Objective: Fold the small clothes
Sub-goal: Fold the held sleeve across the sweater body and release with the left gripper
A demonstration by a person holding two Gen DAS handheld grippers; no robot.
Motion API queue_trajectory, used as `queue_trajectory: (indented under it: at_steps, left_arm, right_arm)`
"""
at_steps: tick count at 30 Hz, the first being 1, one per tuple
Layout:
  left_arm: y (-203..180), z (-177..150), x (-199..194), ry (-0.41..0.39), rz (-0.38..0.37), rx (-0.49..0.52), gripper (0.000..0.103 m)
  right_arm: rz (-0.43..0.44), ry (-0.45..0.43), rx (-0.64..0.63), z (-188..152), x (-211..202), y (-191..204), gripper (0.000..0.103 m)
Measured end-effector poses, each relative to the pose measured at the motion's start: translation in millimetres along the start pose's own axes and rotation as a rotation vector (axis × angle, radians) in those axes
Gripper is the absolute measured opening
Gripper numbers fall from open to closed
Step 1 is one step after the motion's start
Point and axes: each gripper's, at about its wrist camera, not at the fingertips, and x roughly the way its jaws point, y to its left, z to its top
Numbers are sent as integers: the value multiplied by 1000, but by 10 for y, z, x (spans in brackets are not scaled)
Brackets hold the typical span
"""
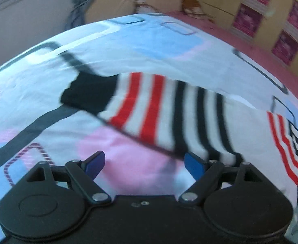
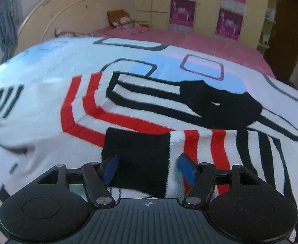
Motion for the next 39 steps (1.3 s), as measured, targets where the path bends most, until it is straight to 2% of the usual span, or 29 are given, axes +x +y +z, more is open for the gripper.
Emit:
queue_trajectory:
  at_steps: [3,7,12,19,21,24,26,27,28,33,35,39]
  left_arm:
    - [107,64,118,1,-25,-40,83]
    - [202,164,218,-46,-66,-90,83]
    - [367,268,262,-40,-126,-203,82]
    - [538,246,168,-34,-202,-300,82]
    - [540,267,246,-27,-207,-304,79]
    - [519,307,341,-66,-172,-286,61]
    - [534,346,393,-85,-152,-293,40]
    - [546,361,417,-93,-140,-299,34]
    - [557,373,444,-98,-127,-302,21]
    - [532,388,458,-131,-117,-280,7]
    - [453,408,375,-160,-126,-242,6]
    - [155,473,63,-237,-197,-120,6]
  right_arm:
    - [4,4,12,22,0,-16,66]
    - [9,-40,71,39,-140,-95,66]
    - [-6,-76,103,61,-270,-144,66]
    - [-30,-46,118,7,-203,-192,66]
    - [-38,-22,120,-23,-136,-192,66]
    - [-45,-18,106,-56,-94,-173,66]
    - [-37,-19,117,-51,-107,-194,66]
    - [-35,-24,123,-53,-122,-210,66]
    - [-39,-30,130,-50,-131,-218,66]
    - [-63,-17,101,-84,-58,-188,66]
    - [-61,-17,108,-76,-48,-196,66]
    - [-47,-20,155,-103,-58,-263,66]
